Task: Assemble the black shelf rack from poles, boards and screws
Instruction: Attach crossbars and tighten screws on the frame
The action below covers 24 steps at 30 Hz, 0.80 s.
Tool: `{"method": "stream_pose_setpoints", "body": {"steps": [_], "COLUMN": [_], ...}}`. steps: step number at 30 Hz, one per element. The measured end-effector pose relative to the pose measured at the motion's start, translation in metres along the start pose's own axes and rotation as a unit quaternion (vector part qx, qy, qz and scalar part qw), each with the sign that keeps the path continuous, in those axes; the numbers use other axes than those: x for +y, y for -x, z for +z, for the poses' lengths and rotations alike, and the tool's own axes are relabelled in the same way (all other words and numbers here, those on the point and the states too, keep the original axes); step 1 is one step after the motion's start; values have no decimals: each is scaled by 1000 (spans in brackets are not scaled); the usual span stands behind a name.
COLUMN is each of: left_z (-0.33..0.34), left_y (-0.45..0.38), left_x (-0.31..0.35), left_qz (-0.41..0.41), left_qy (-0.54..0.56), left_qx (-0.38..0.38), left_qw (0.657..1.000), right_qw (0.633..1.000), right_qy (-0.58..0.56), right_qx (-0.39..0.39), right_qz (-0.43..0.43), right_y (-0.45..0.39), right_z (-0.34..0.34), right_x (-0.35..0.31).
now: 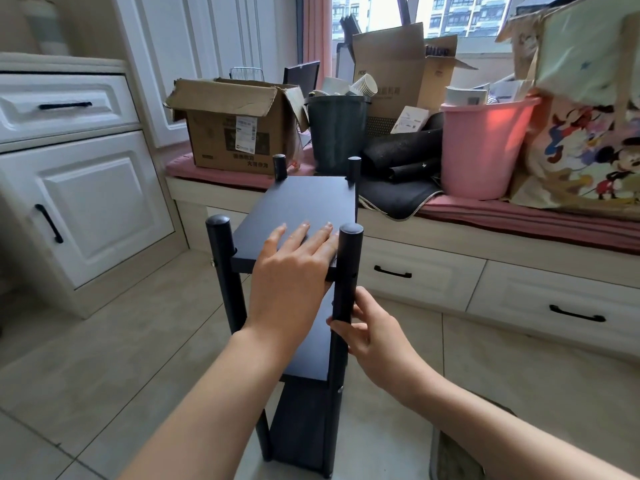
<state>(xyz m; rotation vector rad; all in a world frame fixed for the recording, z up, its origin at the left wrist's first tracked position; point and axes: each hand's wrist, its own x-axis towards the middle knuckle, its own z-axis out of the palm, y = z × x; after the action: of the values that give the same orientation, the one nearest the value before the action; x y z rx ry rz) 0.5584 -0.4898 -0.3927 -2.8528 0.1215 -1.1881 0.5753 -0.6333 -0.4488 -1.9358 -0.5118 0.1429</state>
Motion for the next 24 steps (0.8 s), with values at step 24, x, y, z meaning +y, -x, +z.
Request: {"method": "stream_pose_setpoints", "body": {"steps": [24], "left_z": [-6], "left_y": [7], "left_x": [-8], "left_qz": [-37], "left_qy": [40], "left_qx": [-42], "left_qw": [998], "right_qw": [999], "right_qy": [-32], "right_qx": [2], "right_qz": [6], "right_y": [2], "right_z": [-7], "right_x": [0]}}
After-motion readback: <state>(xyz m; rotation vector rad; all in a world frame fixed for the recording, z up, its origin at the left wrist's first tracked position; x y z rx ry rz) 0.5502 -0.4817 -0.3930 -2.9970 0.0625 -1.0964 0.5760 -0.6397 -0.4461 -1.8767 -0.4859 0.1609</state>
